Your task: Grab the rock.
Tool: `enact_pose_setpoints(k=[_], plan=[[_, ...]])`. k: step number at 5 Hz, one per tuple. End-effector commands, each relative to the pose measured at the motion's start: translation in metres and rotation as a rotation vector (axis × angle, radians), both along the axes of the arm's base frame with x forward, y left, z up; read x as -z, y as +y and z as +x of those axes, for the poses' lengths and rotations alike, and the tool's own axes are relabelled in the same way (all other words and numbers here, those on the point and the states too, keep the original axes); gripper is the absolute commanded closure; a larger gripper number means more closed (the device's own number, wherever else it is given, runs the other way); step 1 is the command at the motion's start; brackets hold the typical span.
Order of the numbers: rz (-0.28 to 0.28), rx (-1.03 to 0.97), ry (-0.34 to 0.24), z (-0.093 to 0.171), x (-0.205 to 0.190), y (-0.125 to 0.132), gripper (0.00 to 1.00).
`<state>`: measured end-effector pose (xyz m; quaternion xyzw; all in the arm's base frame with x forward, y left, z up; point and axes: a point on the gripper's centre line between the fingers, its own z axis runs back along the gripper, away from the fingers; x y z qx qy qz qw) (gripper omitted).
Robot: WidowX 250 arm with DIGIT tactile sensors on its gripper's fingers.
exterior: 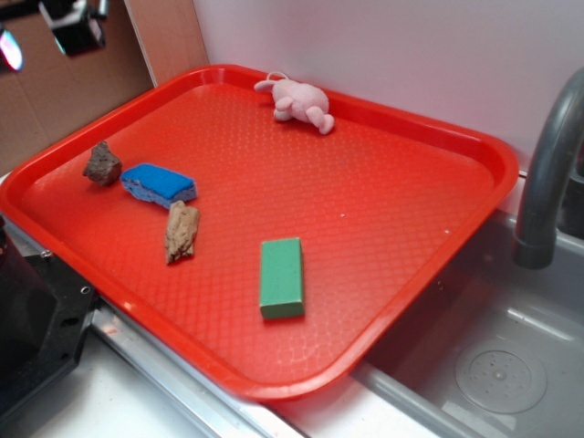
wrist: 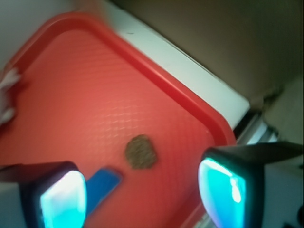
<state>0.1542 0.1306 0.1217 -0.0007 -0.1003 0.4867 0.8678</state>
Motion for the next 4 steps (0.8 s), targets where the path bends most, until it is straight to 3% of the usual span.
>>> enact_pose_setpoints(k=[1, 2, 4], plan=[[-0.017, -0.323, 0.010, -0.013, 0.036, -0.007, 0.00], [-0.011, -0.237, 0.024, 0.003, 0.053, -0.006, 0.00], [0.004, -0.084, 0.144, 0.008, 0.100, -0.020, 0.00]])
